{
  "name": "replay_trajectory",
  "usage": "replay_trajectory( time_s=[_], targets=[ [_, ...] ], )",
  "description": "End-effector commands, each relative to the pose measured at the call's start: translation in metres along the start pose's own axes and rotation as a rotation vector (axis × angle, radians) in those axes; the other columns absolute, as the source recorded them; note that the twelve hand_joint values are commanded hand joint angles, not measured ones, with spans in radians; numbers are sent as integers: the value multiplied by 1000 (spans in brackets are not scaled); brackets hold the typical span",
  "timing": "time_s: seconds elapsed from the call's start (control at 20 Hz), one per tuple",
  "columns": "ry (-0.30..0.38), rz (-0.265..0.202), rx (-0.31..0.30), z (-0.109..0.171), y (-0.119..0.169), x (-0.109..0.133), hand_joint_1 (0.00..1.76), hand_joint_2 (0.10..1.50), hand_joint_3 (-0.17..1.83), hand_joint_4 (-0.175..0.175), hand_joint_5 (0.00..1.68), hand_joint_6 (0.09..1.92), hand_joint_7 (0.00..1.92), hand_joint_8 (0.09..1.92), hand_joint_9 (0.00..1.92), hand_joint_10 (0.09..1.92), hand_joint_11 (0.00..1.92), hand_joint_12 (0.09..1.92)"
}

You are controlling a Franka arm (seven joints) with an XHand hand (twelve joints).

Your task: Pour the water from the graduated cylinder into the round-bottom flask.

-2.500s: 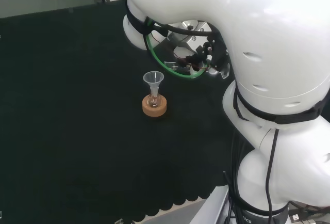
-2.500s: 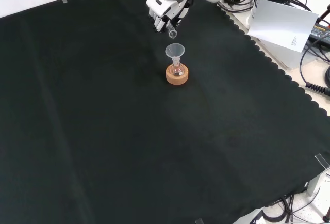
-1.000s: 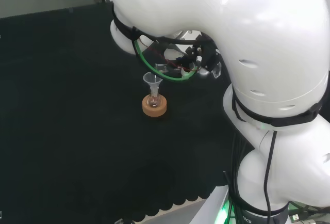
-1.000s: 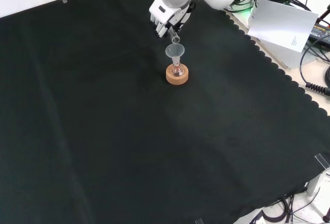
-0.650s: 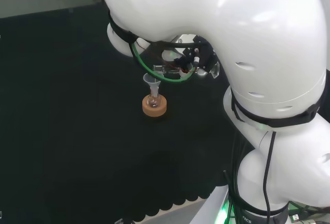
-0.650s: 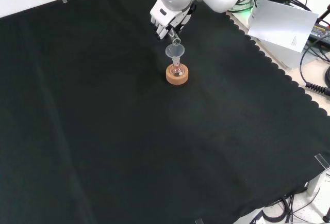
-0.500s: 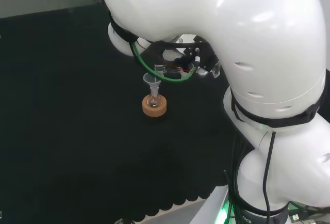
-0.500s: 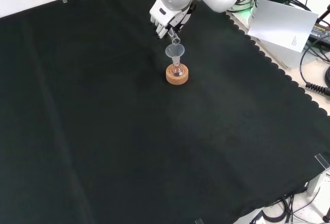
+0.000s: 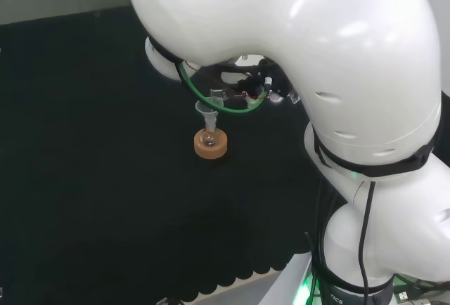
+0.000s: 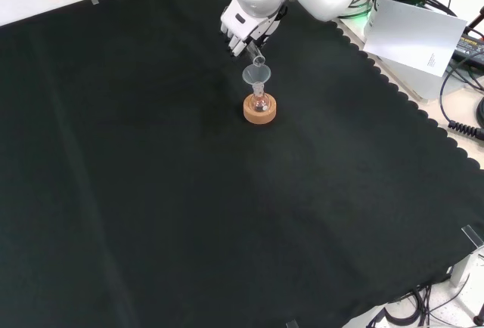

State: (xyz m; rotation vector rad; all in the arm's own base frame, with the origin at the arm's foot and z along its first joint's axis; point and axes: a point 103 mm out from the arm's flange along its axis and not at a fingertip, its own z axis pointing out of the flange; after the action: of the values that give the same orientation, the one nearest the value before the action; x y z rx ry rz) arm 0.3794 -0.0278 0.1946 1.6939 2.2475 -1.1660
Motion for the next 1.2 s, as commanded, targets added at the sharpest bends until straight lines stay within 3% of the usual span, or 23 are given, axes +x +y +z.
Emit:
replay_trajectory(
  time_s=[0.05,1.2],
  targets=[
    [-21,2,3,-3,-1,1,1129,1181,-2,-175,869,1181,1019,572,1304,161,1159,775],
    [-83,24,13,-2,-1,-7,1129,1179,-2,-175,872,1177,1020,569,1304,156,1159,774]
  ],
)
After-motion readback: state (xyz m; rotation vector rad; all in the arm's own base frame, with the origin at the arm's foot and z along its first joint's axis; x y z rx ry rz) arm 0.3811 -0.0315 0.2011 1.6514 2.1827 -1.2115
